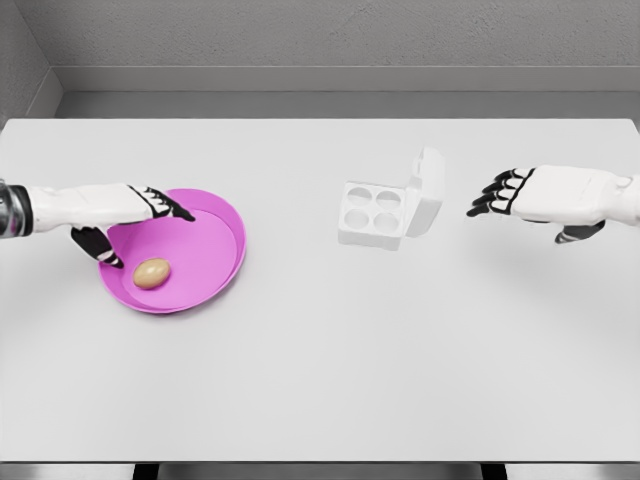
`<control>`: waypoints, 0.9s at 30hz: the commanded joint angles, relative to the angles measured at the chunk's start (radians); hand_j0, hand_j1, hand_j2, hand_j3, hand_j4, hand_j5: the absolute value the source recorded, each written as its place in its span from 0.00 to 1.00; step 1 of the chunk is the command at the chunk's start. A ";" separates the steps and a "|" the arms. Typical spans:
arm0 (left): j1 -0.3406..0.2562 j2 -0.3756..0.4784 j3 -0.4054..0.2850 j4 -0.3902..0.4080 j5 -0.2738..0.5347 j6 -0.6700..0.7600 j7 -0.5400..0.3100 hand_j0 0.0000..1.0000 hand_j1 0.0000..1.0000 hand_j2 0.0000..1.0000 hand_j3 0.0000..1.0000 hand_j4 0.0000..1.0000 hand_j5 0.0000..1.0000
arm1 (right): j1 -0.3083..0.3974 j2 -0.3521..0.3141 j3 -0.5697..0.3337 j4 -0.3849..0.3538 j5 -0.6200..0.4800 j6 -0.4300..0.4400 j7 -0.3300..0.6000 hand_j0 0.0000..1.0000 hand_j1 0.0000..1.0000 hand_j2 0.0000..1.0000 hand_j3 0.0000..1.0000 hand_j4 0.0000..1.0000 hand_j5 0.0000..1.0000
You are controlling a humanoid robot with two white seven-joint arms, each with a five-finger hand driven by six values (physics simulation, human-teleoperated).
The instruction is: Pack egg into the box and close the box lid
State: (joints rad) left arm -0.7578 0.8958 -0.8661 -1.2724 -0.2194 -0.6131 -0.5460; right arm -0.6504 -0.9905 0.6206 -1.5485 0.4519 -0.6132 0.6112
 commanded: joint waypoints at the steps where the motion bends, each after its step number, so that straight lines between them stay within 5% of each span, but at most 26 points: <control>1: 0.000 0.002 -0.011 -0.009 0.006 0.002 0.000 1.00 1.00 1.00 1.00 1.00 1.00 | 0.000 0.027 0.001 0.034 -0.002 0.002 0.000 1.00 1.00 1.00 1.00 1.00 1.00; 13: -0.009 0.008 -0.059 -0.024 0.005 0.002 0.000 1.00 1.00 1.00 1.00 1.00 1.00 | -0.025 0.089 0.010 0.084 0.034 0.002 0.000 1.00 1.00 1.00 1.00 1.00 1.00; 17: -0.011 0.008 -0.062 -0.038 0.005 0.002 0.000 0.89 0.89 0.89 0.89 0.89 0.89 | -0.029 0.096 0.021 0.093 0.047 0.002 0.000 1.00 1.00 1.00 1.00 1.00 1.00; 27: -0.011 0.015 -0.093 -0.081 0.005 0.002 0.000 0.87 0.87 0.87 0.87 0.87 0.87 | -0.038 0.096 0.021 0.108 0.048 0.002 0.000 1.00 1.00 1.00 1.00 1.00 1.00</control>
State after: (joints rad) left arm -0.7685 0.9098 -0.9528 -1.3428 -0.2204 -0.6130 -0.5466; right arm -0.6918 -0.8941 0.6420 -1.4430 0.5035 -0.6132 0.6112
